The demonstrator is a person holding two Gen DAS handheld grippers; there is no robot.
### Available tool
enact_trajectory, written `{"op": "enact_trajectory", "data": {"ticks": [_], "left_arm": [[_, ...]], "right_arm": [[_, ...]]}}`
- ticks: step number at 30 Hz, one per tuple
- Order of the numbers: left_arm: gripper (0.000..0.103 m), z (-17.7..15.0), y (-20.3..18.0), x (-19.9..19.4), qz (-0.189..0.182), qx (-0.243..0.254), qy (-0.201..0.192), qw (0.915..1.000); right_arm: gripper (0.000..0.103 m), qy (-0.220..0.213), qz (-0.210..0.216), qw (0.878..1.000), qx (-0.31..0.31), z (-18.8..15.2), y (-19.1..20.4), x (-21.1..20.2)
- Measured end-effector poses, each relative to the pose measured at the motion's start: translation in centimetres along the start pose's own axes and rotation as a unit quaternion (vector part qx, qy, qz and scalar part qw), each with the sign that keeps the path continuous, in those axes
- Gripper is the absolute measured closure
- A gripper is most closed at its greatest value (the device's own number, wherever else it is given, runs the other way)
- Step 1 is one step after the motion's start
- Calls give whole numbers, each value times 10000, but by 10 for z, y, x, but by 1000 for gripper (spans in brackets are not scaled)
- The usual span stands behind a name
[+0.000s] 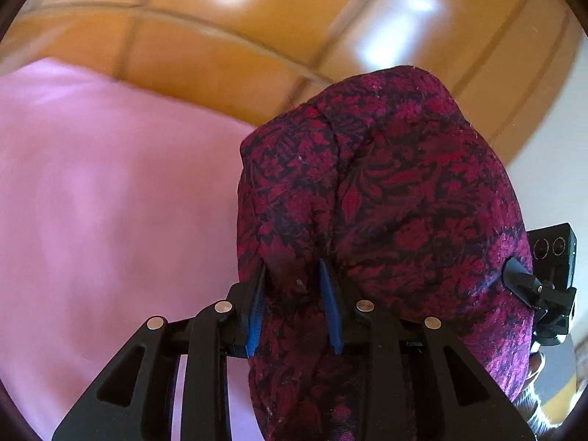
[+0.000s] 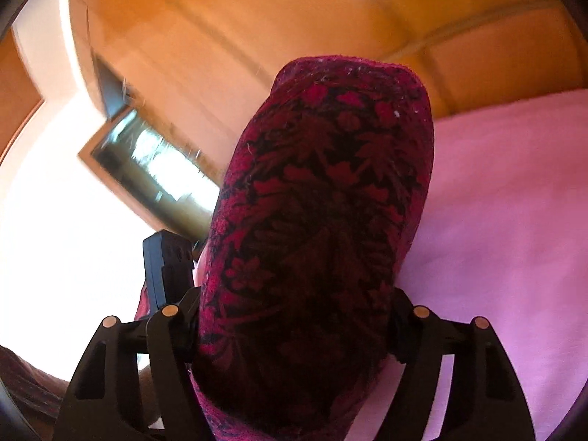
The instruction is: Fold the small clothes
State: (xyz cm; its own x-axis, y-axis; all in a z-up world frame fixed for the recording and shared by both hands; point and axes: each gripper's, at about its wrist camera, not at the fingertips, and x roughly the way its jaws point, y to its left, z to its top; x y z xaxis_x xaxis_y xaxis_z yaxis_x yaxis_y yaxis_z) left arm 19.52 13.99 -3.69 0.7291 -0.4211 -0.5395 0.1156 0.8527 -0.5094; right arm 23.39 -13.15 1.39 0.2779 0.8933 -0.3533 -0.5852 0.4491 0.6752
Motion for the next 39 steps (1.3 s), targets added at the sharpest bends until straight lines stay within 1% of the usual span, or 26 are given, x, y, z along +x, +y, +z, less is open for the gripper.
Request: {"op": "enact_trajectory", "data": {"ticks": [2, 5, 7, 8, 9, 11, 13, 15, 16, 17, 18, 19, 20, 23, 25, 26, 28, 29, 30, 31, 32, 34, 36, 37, 38, 39], "left_arm": [[75, 17, -36, 33, -190, 249, 103, 9995], [75, 37, -92, 87, -303, 719, 370, 9963], [75, 41, -122, 116, -329, 965, 558, 9932], [75, 40, -142, 138, -341, 1140, 767, 9899], [75, 38, -153, 152, -305, 1272, 879, 9875], [75, 27, -170, 176, -276, 1474, 1146, 9820], [75, 17, -178, 191, -239, 1577, 1261, 9791], [75, 9, -182, 189, -286, 1587, 1164, 9800], [75, 9, -184, 185, -273, 1565, 1121, 9809], [75, 11, -192, 183, -239, 1592, 1070, 9811], [75, 9, -195, 179, -188, 1631, 1013, 9812], [75, 12, -192, 178, -123, 1670, 964, 9812], [75, 12, -194, 176, -22, 1724, 892, 9810], [75, -1, -203, 165, 255, 1884, 698, 9793], [75, -4, -201, 165, 399, 1877, 644, 9793], [75, -6, -200, 165, 457, 1869, 639, 9792], [75, -5, -196, 169, 593, 1854, 656, 9787], [75, -6, -192, 173, 713, 1834, 697, 9780], [75, -8, -187, 175, 784, 1783, 729, 9781], [75, -7, -180, 181, 815, 1669, 777, 9795], [75, -6, -173, 184, 773, 1524, 817, 9819], [75, -5, -170, 180, 719, 1429, 811, 9838], [75, -4, -174, 175, 732, 1484, 751, 9833], [75, -3, -175, 170, 683, 1441, 690, 9848], [71, -4, -176, 168, 682, 1422, 664, 9852], [64, -6, -176, 165, 699, 1419, 617, 9855]], "right_arm": [[31, -327, -149, 9993, 92, 8, -16, -27], [31, -854, -475, 9944, 410, 16, -56, -76], [32, -1145, -786, 9878, 700, 12, -87, -106], [32, -1251, -960, 9839, 843, 7, -102, -120], [32, -1319, -1077, 9807, 962, 2, -113, -131], [32, -1415, -1477, 9705, 1277, -15, -142, -153], [31, -1296, -1756, 9644, 1493, -33, -160, -161], [27, -1227, -1913, 9607, 1594, -47, -166, -165], [23, -1264, -2015, 9582, 1591, -54, -165, -171], [18, -1300, -2203, 9544, 1538, -54, -158, -176], [18, -1329, -2418, 9497, 1483, -49, -154, -182], [19, -1385, -2793, 9408, 1331, -46, -140, -186], [25, -1482, -3062, 9333, 1149, -36, -120, -184], [39, -1604, -3349, 9259, 690, -19, -81, -184], [45, -1572, -3459, 9244, 335, -7, -61, -171], [48, -1494, -3451, 9264, 179, 0, -53, -159], [51, -1173, -3564, 9269, 67, 13, -62, -142], [50, -816, -3679, 9262, 111, 17, -75, -124], [50, -653, -3771, 9238, 107, 14, -85, -116], [50, -564, -3966, 9162, 59, 15, -93, -101], [50, -501, -4080, 9116, 83, 15, -103, -89], [50, -559, -4082, 9111, 114, 15, -107, -85], [50, -601, -4099, 9100, 179, 14, -102, -88], [49, -626, -4130, 9084, 164, 10, -101, -93], [46, -660, -4167, 9065, 140, 8, -97, -96], [44, -687, -4178, 9058, 137, 8, -97, -98]]}}
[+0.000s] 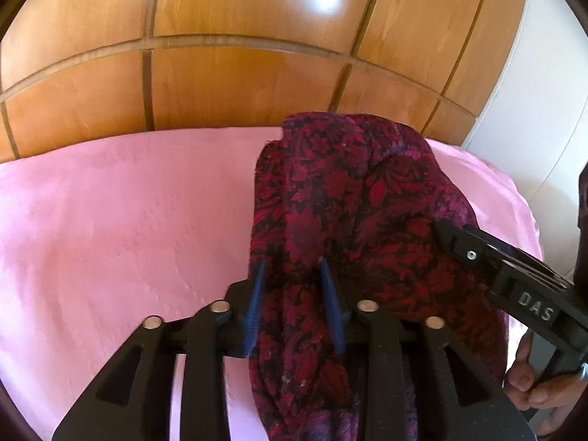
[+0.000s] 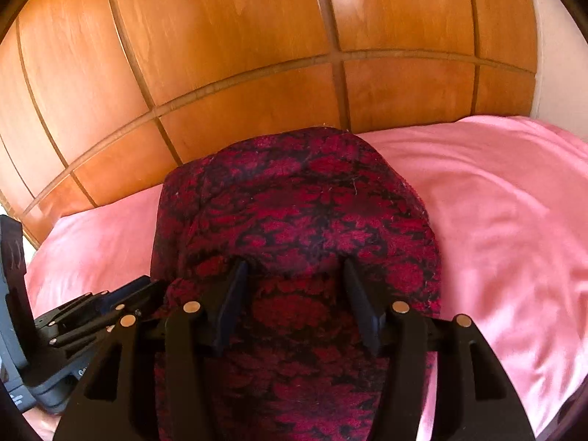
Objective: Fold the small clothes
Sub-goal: 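Press the folded garment flat and open both grippers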
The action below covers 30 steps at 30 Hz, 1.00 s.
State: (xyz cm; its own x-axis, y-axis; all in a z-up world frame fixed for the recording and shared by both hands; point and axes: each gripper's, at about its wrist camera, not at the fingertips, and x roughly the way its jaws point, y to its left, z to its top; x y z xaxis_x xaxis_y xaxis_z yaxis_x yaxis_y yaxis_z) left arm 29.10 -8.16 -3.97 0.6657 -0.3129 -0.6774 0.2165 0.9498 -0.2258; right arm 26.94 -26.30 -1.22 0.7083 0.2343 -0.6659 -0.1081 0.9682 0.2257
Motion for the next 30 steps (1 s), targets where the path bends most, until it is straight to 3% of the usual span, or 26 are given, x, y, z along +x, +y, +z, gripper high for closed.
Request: {"op": "enact_trajectory", "data": {"ticks": [2, 5, 18, 21, 25, 27, 30], "left_arm": [[58, -3, 1, -8, -2, -9, -105, 9999], [58, -7, 3, -19, 42, 11, -206, 9998], [58, -28, 10, -70, 374, 82, -686, 9969], [44, -33, 12, -84, 469, 36, -836, 9954], [43, -41, 13, -99, 610, 51, -929, 9938], [31, -46, 14, -106, 693, 37, -998, 9926], [31, -53, 15, -117, 756, 6, -1060, 9915]], "right_arm": [[34, -79, -14, 9999, 74, 2, 2, -10], [27, -162, -124, 9997, 93, 3, 12, -30], [16, -588, -761, 9951, 246, -38, 34, -86], [10, -618, -894, 9937, 260, -48, 38, -96], [5, -661, -1048, 9917, 354, -61, 42, -107], [4, -668, -1093, 9910, 385, -70, 46, -113], [3, -696, -1149, 9904, 315, -79, 49, -119]]}}
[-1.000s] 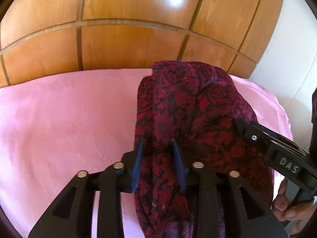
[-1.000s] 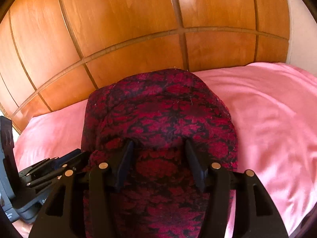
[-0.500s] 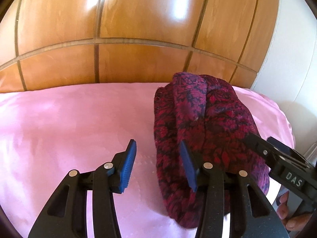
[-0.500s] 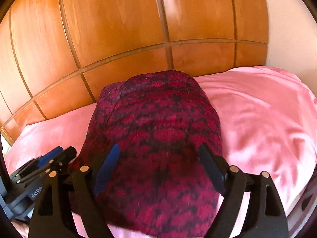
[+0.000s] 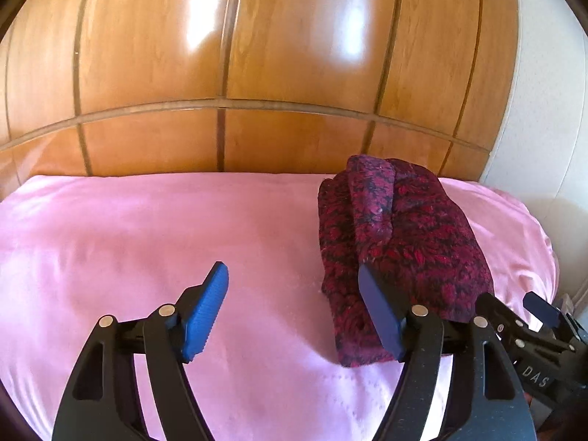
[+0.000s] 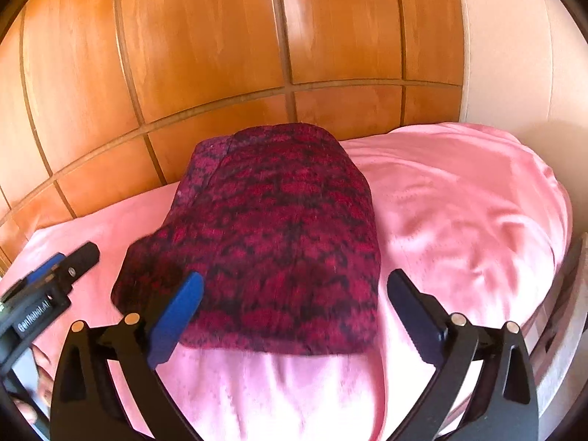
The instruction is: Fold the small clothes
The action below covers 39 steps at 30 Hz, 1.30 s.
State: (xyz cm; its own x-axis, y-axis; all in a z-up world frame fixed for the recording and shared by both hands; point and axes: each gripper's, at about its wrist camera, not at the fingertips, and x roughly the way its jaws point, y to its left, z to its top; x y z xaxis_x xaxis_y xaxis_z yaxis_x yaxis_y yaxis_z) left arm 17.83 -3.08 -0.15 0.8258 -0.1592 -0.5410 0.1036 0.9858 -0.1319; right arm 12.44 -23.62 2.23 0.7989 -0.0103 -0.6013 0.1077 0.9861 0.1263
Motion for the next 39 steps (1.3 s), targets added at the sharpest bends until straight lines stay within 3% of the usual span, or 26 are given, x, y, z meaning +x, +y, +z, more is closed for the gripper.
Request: {"op": "enact_trajectory", "data": {"ticks": [7, 14, 39], "left_arm": [[24, -9, 2, -22, 147, 86, -157, 9997], [13, -18, -1, -36, 305, 182, -239, 9991], [6, -23, 9, -45, 329, 67, -186, 9993]], "right_arm": [[3, -291, -288, 9992, 24, -16, -2, -22], [3, -300, -387, 9988, -14, -25, -2, -29], [3, -320, -330, 9989, -82, -30, 2, -33]]}}
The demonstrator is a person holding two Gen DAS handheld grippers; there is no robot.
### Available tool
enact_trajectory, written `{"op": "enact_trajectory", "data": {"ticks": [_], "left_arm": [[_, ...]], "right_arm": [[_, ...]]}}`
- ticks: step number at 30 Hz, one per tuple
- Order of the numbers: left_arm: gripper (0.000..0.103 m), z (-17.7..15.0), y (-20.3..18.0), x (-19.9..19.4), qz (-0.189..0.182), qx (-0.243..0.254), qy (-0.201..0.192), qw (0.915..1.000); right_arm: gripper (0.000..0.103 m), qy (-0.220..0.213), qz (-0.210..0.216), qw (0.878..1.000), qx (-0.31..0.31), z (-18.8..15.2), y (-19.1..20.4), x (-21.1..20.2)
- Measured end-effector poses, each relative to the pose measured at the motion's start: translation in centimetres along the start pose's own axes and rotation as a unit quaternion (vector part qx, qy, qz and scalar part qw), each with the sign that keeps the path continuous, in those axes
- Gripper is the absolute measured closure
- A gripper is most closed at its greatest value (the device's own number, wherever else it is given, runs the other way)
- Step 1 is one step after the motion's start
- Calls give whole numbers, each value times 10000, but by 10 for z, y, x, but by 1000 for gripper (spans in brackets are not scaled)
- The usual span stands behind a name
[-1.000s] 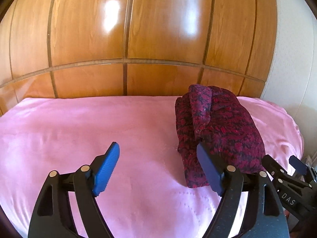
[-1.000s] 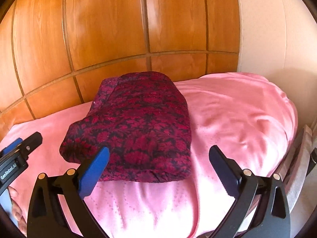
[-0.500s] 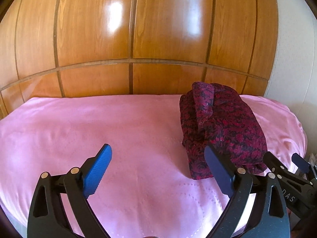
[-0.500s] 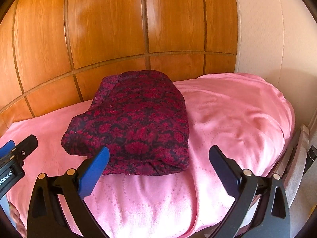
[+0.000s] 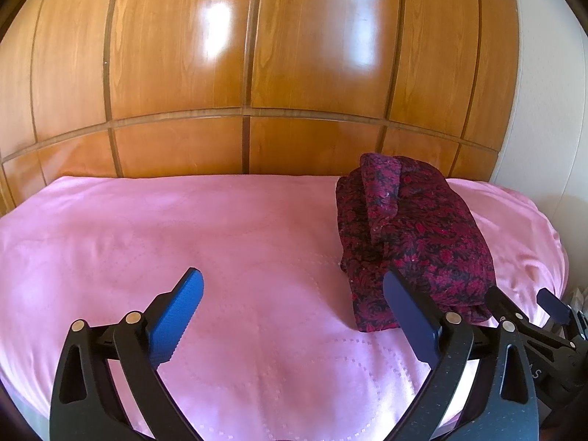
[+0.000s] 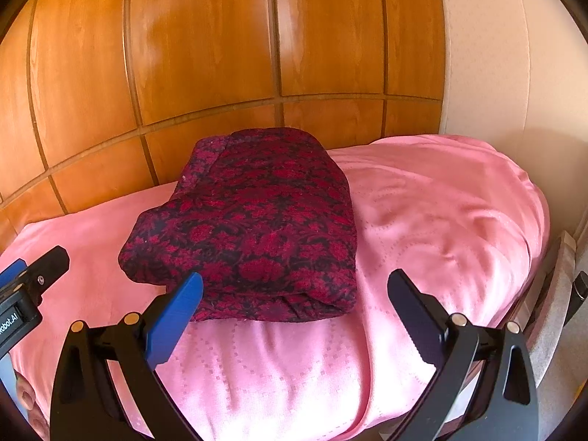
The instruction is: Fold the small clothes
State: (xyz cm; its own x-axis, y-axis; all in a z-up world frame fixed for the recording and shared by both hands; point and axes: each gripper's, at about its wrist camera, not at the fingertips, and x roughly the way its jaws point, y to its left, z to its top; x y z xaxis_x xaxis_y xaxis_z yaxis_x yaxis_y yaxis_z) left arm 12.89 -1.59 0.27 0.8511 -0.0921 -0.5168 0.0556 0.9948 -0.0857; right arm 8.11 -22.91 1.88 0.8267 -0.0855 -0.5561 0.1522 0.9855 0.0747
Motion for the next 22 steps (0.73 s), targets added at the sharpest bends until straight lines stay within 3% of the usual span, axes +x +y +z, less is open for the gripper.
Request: {"op": "enact_trajectory", "data": {"ticks": [10, 22], "left_arm": [[6, -1, -5, -4, -45, 37, -42, 10000], [6, -2, 3, 11, 83, -91, 183, 9998]], "right_arm": [[3, 67, 53, 10000, 0, 0, -2, 4], [3, -86, 187, 9997, 151, 15, -18, 3]]}}
